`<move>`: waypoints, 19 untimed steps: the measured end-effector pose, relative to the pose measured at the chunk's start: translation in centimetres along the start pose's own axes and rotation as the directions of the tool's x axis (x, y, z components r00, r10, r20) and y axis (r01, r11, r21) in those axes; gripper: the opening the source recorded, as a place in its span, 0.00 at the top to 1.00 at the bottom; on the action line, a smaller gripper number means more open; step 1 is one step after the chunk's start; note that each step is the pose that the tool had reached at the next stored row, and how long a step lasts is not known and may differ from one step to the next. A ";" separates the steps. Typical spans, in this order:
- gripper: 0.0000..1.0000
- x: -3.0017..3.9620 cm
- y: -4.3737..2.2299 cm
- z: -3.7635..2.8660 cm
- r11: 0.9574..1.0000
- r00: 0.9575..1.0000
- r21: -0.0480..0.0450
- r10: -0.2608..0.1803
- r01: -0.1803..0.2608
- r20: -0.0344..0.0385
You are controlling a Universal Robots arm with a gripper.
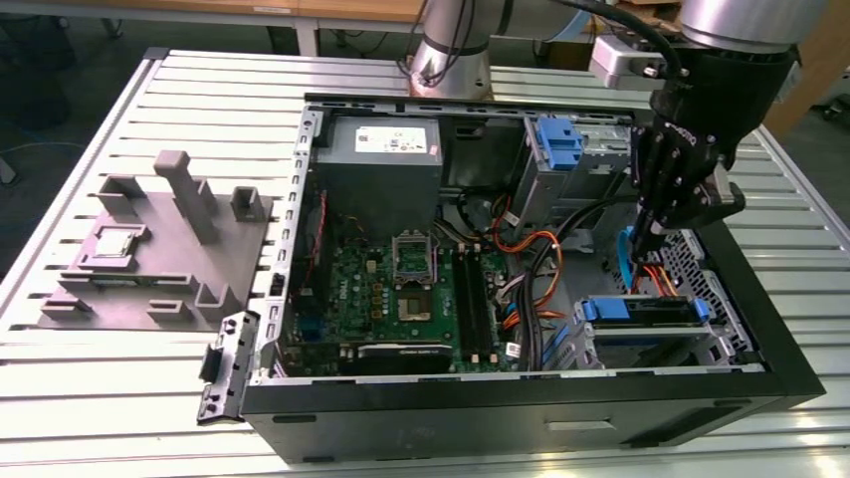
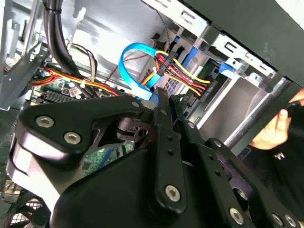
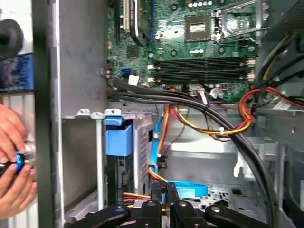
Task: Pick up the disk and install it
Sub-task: 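Insert the second disk wire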
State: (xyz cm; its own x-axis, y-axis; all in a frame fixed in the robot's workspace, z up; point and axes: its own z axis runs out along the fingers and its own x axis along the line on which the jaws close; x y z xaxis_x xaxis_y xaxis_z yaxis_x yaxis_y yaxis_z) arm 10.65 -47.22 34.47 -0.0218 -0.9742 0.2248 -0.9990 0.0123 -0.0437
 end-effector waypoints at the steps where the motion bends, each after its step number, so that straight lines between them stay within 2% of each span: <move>1: 0.84 0.20 0.00 0.05 1.000 1.000 0.000 0.000 0.000 0.003; 7: 0.84 1.63 -0.01 0.43 1.000 1.000 0.001 0.001 -0.001 0.006; 12: 0.84 1.89 -0.02 0.52 1.000 1.000 0.003 0.001 -0.001 0.006; 14: 0.84 2.10 -0.02 0.59 1.000 1.000 0.006 0.001 -0.001 0.011; 19: 0.84 2.87 0.00 0.84 1.000 1.000 0.014 0.001 -0.001 0.016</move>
State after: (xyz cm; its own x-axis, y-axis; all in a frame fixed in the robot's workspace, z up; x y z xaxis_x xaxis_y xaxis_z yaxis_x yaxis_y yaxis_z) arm 10.62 -50.20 34.29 -0.0222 -0.9776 0.2092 -0.9983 0.0104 -0.0573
